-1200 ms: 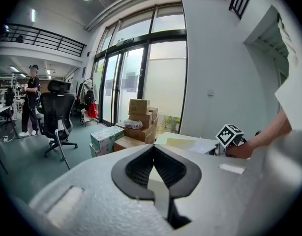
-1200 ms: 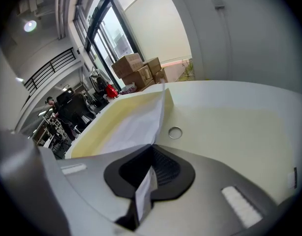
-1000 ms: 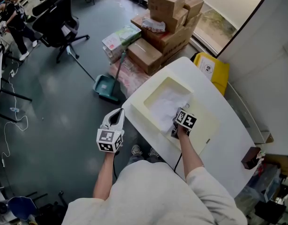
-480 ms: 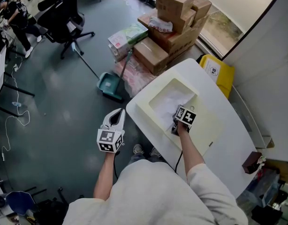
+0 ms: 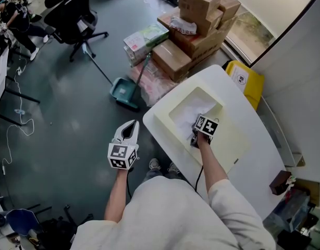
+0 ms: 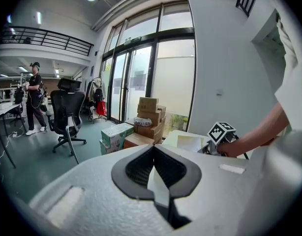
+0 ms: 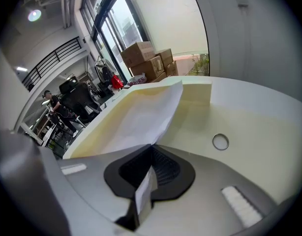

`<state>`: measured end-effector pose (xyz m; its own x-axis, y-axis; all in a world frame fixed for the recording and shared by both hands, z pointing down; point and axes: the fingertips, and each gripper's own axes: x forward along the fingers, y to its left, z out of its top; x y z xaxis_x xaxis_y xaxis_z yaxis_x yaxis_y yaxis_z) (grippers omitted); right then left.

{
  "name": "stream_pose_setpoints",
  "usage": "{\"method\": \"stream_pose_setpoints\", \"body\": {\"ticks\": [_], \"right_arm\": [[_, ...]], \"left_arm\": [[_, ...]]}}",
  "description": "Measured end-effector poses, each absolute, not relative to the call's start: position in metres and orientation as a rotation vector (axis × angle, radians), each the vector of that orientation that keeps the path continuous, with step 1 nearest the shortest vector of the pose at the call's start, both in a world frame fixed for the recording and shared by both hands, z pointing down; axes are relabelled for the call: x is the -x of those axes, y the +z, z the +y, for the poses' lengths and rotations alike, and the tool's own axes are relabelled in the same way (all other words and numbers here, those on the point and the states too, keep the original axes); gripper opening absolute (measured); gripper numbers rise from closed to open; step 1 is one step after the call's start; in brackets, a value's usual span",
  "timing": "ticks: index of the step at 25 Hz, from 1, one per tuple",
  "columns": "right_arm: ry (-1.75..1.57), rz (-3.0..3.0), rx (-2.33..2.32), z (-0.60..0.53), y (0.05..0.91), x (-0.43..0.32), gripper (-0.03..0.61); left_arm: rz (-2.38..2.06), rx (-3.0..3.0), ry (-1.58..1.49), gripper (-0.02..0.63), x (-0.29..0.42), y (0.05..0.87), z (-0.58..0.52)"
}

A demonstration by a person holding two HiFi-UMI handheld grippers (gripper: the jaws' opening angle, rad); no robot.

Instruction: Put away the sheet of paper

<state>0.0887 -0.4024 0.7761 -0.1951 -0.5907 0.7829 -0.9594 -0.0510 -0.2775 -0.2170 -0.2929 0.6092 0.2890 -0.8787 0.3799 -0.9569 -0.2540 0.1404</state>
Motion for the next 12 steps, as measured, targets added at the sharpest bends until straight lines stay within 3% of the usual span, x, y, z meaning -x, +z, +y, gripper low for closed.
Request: {"method": "stream_pose_setpoints", "body": {"ticks": [6, 9, 12], "right_arm": [[1.144, -1.812, -1.624, -0.396, 0.778, -0.091, 0.020], [1.116, -1.828, -1.622, -0.393, 0.776, -0.094, 0.158], [1.081, -1.831, -1.643, -0.389, 0.771, -0.100, 0.173]], "left_arm": [[-1.646, -2.236, 0.315, 0.003, 0.216, 0.608, -0.294], [-1.631, -2.252, 0.313, 0.003, 0.211, 0.607, -0.296], [-1.618, -2.267, 0.310, 0.003, 0.208, 0.605, -0.297]]}}
